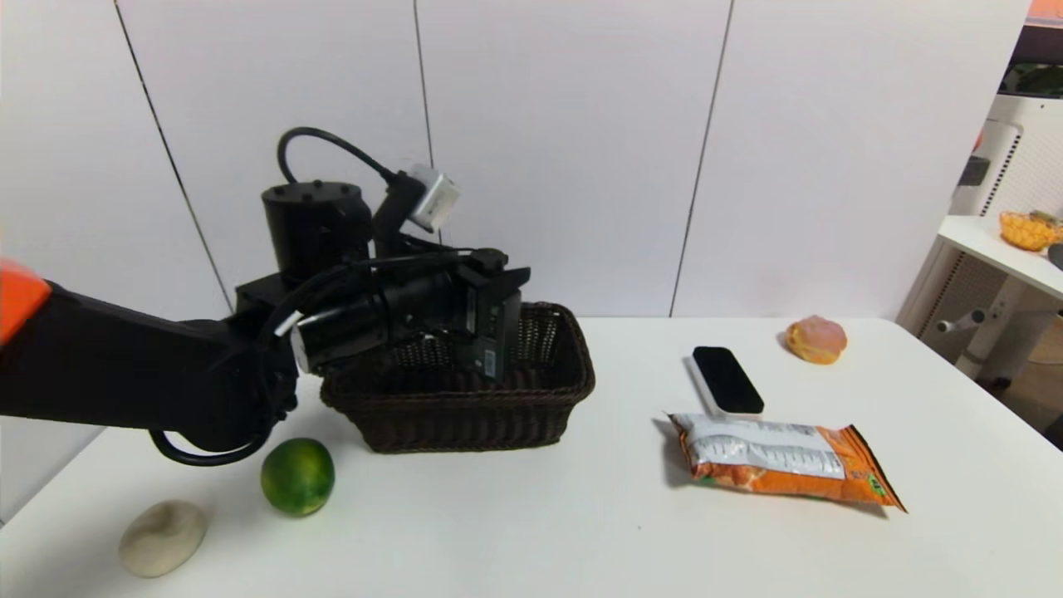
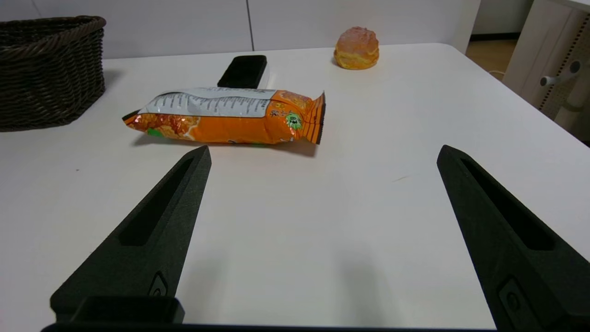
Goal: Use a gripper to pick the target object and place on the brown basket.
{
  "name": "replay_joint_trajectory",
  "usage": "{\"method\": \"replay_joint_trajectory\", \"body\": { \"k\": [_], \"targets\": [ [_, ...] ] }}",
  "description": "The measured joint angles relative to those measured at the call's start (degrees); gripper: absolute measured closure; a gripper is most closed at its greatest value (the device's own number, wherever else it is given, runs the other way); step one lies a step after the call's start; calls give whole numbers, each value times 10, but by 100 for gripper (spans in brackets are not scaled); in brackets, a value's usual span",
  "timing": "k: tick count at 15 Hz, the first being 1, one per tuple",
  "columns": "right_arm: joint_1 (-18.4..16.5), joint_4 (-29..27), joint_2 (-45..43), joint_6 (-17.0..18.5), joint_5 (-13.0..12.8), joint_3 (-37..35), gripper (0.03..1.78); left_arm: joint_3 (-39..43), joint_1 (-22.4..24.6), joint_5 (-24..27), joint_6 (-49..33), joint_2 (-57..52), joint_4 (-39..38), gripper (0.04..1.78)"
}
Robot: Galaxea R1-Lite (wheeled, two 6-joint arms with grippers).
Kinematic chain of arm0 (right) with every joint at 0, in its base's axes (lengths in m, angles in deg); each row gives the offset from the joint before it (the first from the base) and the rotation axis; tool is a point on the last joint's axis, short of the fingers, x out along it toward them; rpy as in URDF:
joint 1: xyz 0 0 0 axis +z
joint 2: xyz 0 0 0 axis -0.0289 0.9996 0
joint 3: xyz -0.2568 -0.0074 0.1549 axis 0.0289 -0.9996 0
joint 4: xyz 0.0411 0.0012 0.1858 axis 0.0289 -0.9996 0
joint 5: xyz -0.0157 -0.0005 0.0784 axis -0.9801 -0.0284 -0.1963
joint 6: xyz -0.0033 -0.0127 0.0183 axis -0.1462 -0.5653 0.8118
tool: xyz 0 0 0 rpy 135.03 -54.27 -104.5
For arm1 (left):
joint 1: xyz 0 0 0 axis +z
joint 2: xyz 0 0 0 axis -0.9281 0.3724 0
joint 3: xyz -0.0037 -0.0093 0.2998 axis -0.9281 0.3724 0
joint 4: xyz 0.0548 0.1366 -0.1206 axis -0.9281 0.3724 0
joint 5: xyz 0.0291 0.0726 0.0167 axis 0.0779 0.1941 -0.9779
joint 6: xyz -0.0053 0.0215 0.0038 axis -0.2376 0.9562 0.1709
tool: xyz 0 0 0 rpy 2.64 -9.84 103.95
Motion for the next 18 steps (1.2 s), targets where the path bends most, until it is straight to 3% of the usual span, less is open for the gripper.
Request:
{"method": "replay_joint_trajectory", "body": {
  "k": [3, 5, 8, 12, 15, 18],
  "targets": [
    [0, 0, 0, 0, 0, 0, 12, -7, 7, -26, 10, 50, -37, 123],
    [0, -1, 0, 0, 0, 0, 12, -9, 11, -59, 13, 67, -41, 103],
    [0, 0, 0, 0, 0, 0, 12, -7, 18, -61, 15, 65, -41, 74],
    [0, 0, 0, 0, 0, 0, 12, 7, 19, -61, 15, 14, -36, 48],
    [0, 0, 0, 0, 0, 0, 12, 11, 23, -80, 15, -76, 15, 37],
    [0, 0, 0, 0, 0, 0, 12, 17, 51, -120, 20, -210, 131, 29]
  ]
}}
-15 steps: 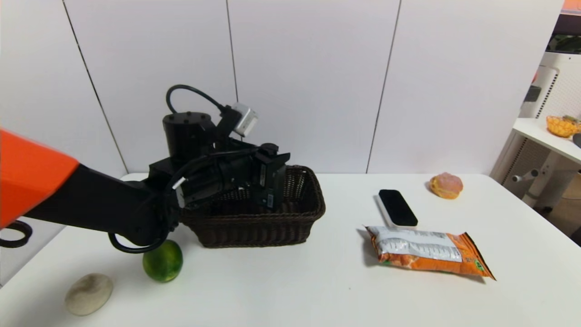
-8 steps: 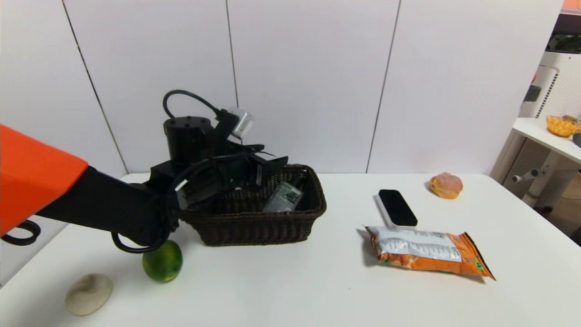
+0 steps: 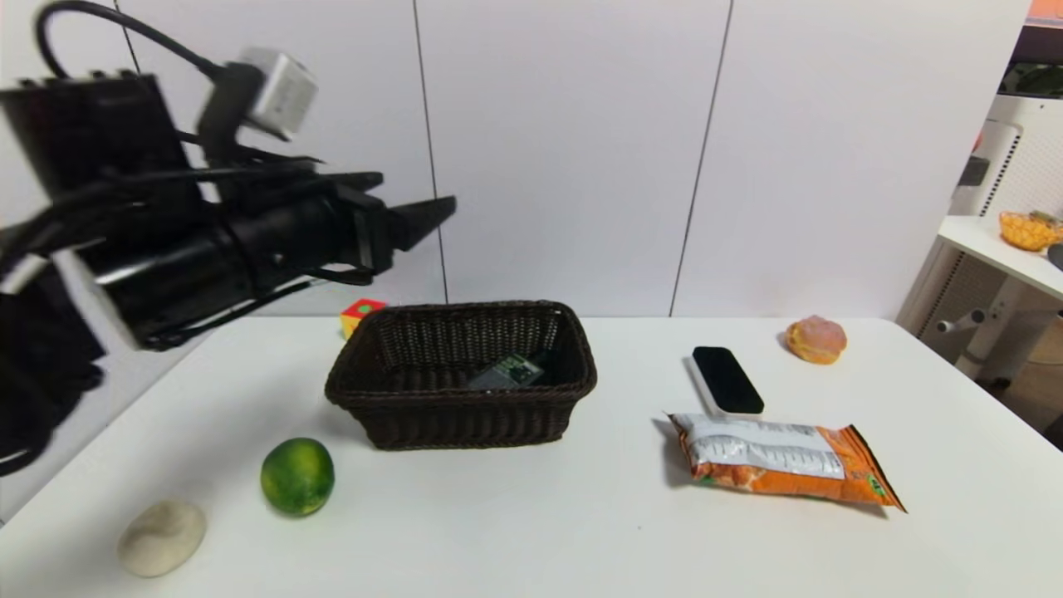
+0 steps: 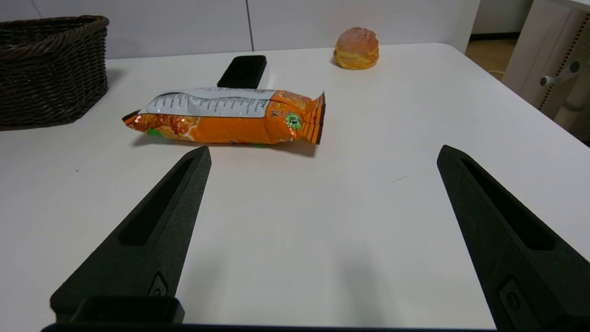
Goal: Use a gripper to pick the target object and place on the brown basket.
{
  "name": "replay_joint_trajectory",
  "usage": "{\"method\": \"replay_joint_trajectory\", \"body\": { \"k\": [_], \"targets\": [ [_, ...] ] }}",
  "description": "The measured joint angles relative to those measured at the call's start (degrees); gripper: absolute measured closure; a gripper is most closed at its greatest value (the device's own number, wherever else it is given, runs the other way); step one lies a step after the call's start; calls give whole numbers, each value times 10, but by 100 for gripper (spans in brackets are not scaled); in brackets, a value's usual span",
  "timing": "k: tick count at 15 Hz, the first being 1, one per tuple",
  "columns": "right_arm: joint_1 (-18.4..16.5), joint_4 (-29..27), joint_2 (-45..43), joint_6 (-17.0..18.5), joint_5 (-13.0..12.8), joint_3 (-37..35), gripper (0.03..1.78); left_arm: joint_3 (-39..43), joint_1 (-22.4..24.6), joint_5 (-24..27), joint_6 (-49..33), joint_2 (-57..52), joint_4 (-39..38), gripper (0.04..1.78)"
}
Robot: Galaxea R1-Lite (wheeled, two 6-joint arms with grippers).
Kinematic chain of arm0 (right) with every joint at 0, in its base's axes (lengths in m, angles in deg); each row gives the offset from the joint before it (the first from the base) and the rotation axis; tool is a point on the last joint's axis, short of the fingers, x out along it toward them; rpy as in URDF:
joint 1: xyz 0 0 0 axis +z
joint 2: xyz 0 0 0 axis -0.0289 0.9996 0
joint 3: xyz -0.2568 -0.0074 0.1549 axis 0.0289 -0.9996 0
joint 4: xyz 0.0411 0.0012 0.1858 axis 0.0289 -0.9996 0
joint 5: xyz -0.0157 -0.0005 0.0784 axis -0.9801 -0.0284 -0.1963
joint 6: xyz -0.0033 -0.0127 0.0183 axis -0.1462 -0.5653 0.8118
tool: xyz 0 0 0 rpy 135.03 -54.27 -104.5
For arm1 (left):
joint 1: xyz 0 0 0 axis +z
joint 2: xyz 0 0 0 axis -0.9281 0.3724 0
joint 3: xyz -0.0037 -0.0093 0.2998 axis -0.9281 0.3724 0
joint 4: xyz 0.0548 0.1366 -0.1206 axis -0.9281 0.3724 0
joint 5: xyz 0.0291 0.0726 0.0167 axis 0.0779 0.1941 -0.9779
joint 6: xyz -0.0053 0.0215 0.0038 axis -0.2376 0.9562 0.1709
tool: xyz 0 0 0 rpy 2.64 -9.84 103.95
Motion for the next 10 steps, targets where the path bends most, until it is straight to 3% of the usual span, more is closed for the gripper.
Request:
{"method": "replay_joint_trajectory", "body": {
  "k": [5, 10],
  "targets": [
    [0, 0, 0, -1, 0, 0, 12, 88, 148, -42, 13, -261, 202, 21],
    [0, 0, 0, 0, 0, 0, 12, 276, 200, -46, 5, -523, 300, 16]
  ]
}}
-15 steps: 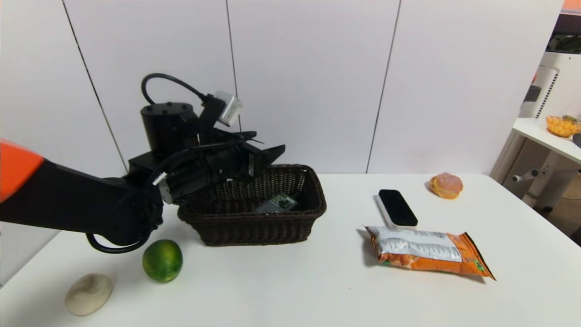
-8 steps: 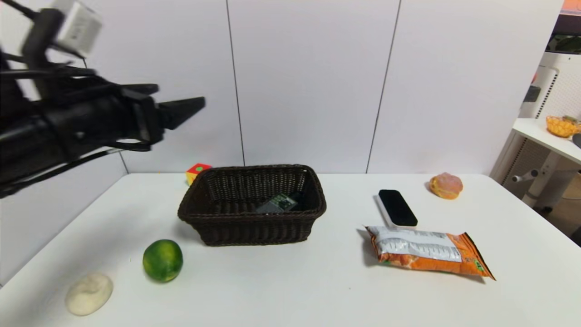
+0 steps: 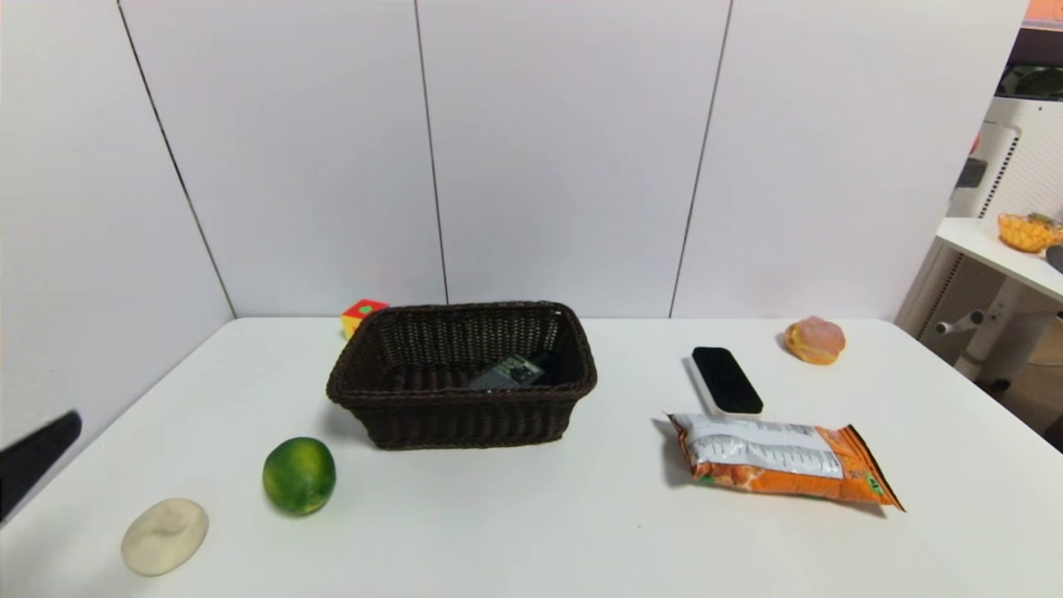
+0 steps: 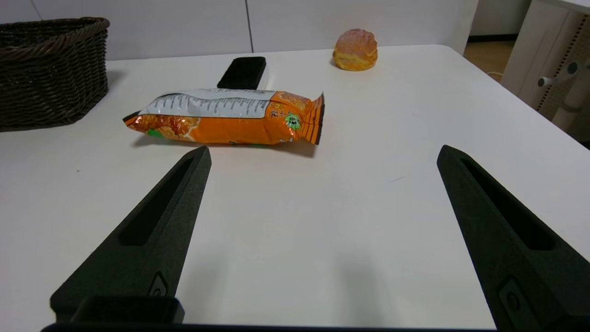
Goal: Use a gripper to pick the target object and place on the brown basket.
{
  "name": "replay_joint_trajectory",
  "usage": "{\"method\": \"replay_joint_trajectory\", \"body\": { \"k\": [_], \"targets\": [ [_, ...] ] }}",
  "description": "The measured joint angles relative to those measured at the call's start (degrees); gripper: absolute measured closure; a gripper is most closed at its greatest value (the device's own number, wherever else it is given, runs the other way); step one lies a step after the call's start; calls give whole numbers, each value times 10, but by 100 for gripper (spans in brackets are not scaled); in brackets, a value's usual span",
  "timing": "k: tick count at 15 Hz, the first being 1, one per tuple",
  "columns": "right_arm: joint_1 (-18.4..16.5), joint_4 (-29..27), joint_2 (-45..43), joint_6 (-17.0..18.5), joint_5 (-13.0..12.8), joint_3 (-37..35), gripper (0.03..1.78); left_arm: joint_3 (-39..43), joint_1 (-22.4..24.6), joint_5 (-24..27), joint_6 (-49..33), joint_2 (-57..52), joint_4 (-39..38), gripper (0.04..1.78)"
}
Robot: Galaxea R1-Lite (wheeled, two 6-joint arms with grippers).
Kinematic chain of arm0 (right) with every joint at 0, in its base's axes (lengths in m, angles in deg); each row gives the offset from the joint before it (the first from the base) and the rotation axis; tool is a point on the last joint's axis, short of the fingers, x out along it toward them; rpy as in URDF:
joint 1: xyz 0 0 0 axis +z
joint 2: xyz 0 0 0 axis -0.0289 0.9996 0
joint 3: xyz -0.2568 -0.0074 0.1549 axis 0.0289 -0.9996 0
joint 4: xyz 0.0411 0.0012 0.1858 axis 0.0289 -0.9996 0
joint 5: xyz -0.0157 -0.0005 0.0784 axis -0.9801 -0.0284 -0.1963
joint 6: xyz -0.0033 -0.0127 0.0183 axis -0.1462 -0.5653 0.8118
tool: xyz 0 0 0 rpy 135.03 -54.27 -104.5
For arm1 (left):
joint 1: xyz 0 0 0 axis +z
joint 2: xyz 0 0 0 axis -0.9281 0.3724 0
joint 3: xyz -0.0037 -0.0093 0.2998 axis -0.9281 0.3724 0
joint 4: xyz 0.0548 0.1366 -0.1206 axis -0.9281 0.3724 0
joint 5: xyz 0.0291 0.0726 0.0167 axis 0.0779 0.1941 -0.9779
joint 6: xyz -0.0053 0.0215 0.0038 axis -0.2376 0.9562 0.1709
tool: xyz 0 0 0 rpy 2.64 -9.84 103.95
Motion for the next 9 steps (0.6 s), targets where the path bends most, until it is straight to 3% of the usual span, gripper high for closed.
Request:
{"method": "replay_joint_trajectory", "body": {
  "k": [4, 9],
  "targets": [
    [0, 0, 0, 0, 0, 0, 12, 147, 28, 2, 0, -172, 61, 15],
    [0, 0, 0, 0, 0, 0, 12, 262, 43, -1, -5, -296, 36, 14]
  ]
}}
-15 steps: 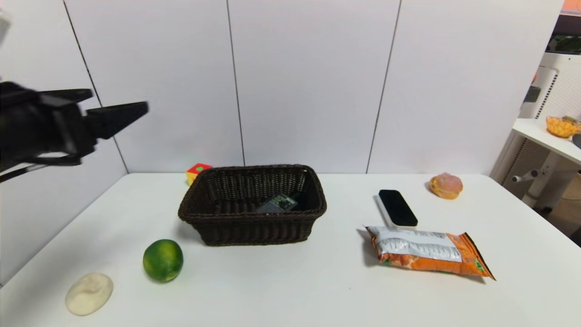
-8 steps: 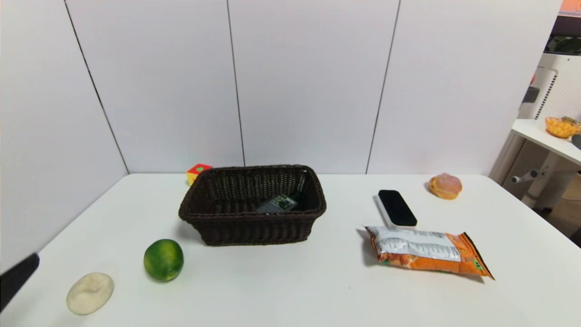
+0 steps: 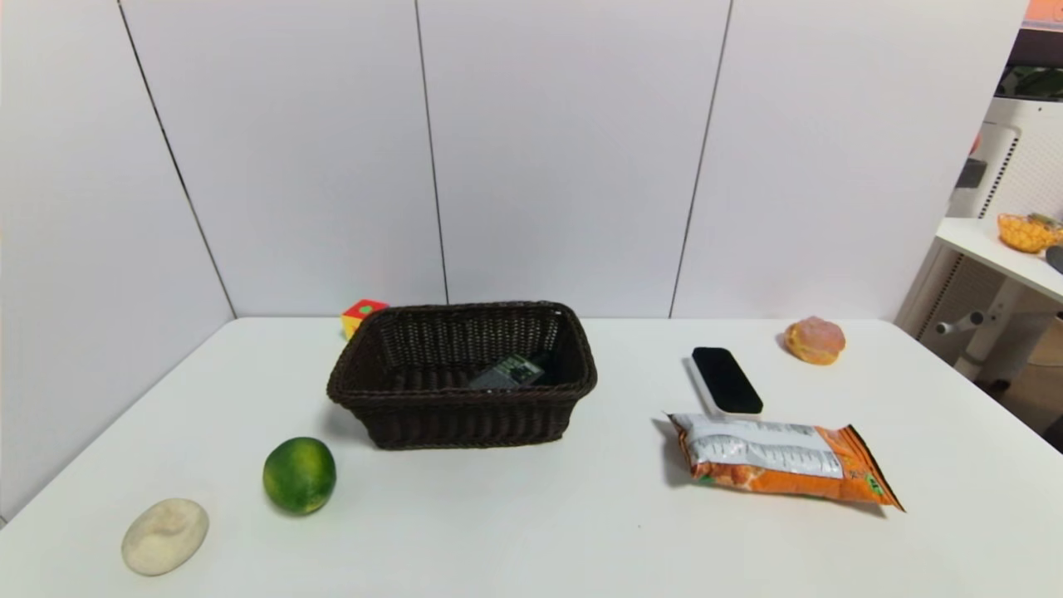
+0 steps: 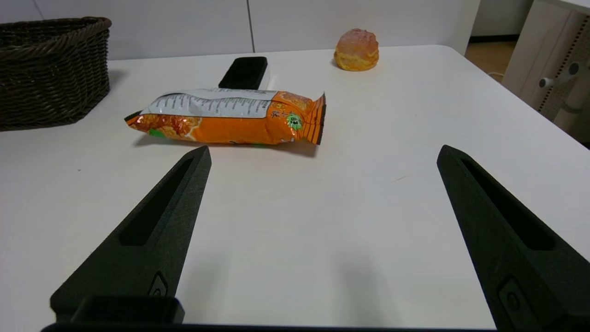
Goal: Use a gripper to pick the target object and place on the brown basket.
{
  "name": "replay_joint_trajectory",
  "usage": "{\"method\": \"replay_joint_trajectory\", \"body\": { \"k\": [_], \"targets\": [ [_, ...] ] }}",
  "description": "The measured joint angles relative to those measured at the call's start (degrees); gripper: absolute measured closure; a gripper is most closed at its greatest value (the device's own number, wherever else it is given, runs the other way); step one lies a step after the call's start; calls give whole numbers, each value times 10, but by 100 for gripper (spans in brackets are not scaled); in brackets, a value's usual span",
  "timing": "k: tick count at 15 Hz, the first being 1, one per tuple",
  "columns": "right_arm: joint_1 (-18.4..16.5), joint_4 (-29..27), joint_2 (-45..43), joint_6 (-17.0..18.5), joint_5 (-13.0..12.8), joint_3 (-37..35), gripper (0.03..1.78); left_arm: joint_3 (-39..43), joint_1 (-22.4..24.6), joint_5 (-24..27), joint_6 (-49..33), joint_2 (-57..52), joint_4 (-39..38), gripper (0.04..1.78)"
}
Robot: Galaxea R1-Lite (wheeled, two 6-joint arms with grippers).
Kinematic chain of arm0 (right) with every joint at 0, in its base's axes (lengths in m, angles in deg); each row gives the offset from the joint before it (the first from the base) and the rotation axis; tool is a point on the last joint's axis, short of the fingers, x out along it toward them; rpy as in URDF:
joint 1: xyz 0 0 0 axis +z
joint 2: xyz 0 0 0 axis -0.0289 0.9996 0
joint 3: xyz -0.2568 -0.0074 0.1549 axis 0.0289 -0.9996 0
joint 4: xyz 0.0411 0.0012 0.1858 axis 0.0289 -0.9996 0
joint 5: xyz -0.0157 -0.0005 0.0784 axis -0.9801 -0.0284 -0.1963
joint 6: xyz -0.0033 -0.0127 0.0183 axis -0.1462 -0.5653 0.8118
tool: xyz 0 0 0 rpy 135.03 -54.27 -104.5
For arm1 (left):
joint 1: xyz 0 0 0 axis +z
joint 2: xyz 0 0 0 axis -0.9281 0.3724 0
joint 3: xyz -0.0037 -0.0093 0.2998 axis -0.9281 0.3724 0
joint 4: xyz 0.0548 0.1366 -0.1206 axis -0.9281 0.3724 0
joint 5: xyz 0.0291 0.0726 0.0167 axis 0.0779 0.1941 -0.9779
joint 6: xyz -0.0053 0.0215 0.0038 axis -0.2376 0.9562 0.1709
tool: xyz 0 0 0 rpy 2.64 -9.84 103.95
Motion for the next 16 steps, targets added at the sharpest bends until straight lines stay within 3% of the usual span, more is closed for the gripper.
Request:
{"method": "replay_joint_trajectory", "body": {
  "k": [16],
  "targets": [
    [0, -1, 0, -8, 3, 0, 12, 9, 1, -1, -15, -27, 0, 13]
  ]
}}
